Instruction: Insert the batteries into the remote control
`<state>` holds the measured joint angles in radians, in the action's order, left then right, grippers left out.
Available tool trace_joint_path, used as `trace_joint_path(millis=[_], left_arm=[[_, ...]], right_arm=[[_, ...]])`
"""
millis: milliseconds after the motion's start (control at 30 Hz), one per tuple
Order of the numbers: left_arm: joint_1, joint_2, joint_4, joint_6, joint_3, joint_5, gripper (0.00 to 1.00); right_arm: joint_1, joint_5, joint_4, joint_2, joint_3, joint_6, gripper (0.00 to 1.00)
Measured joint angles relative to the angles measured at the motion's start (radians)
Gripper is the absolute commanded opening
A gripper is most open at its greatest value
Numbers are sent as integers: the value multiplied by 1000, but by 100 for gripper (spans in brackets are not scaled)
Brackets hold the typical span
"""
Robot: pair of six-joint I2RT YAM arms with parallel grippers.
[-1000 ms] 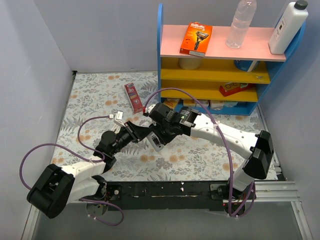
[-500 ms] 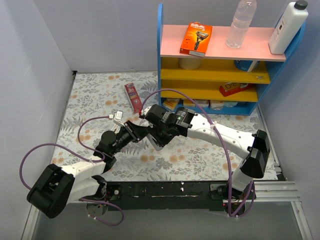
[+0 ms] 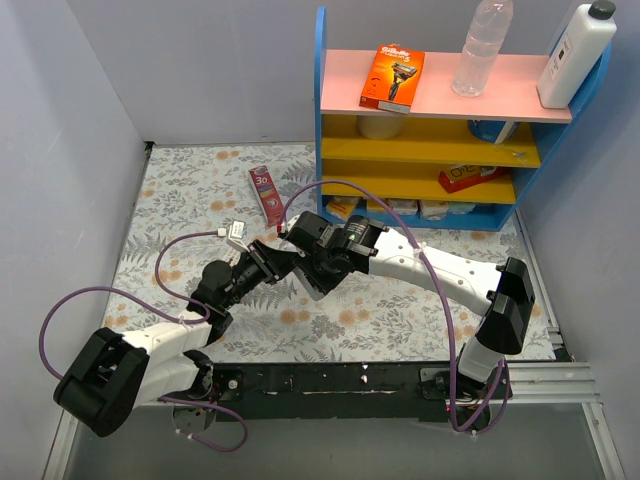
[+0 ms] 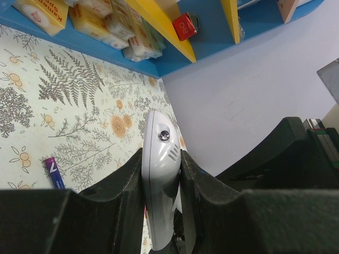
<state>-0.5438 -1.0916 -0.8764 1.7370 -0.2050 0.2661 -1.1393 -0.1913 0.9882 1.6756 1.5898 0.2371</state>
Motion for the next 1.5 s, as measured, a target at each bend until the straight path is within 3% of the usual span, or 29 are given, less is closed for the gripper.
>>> trace_joint_path(millis=[1500], left_arm=[[-66,35,53,-77,-37,-33,0]], right_arm=[[-20,-28,57,22,43,21,1]])
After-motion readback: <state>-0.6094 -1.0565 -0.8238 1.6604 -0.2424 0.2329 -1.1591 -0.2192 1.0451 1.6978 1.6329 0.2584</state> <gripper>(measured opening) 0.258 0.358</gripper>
